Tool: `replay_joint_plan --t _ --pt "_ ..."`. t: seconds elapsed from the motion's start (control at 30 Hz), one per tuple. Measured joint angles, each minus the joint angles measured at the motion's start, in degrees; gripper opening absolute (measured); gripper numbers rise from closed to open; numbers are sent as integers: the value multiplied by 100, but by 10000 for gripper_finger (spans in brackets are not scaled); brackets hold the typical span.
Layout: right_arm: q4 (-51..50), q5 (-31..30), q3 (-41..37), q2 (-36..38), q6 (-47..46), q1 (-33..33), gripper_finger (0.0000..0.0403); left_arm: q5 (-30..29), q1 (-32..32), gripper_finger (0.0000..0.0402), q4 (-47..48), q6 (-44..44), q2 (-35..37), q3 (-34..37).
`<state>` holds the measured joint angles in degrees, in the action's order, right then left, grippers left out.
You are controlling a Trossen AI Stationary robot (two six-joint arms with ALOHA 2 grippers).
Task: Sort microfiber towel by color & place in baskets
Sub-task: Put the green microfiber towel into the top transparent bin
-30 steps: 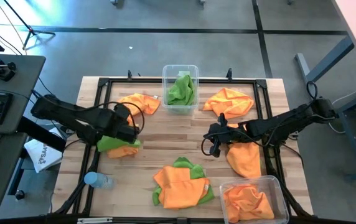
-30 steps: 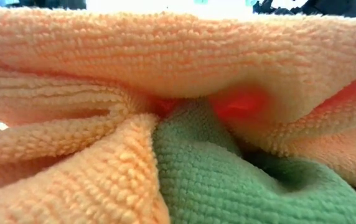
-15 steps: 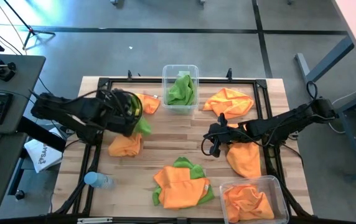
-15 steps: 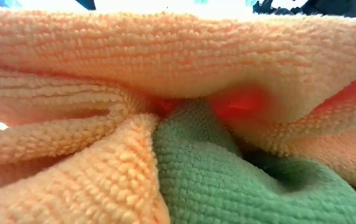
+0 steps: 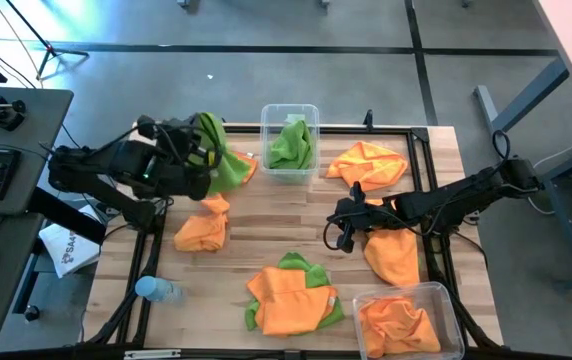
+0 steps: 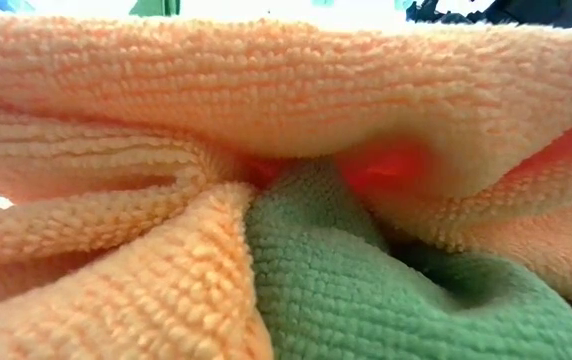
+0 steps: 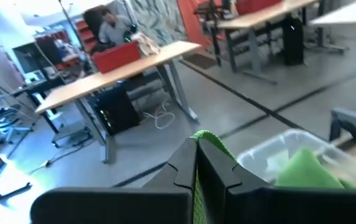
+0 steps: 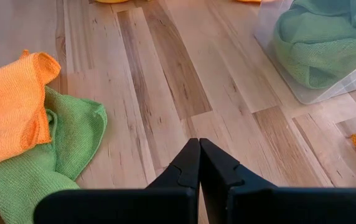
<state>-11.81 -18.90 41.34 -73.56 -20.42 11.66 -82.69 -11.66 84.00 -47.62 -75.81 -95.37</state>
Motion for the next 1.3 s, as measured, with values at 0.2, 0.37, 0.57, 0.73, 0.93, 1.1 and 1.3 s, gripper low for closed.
replay_joint_plan --t 0.2,0.37,0.57,0.73,0.93,1.1,1.3 --pt "0 -1 0 0 77 0 0 -113 167 0 -968 1277 0 -230" --pt "0 -2 0 0 102 0 0 -140 355 0 -1629 2155 -2 -313" --pt "2 -2 0 0 140 0 0 944 1008 0 -3430 3849 -5 -313" --pt "2 -2 0 0 142 0 0 2344 1552 0 -5579 5474 -52 -302" --pt "4 -4 0 0 142 0 0 4076 2134 0 -6922 5966 -98 -298" --pt "4 -5 0 0 139 0 0 5231 2625 0 -7402 5652 -354 -300" --pt "4 -45 0 0 106 0 0 5924 3079 0 -7367 5490 -889 -371"
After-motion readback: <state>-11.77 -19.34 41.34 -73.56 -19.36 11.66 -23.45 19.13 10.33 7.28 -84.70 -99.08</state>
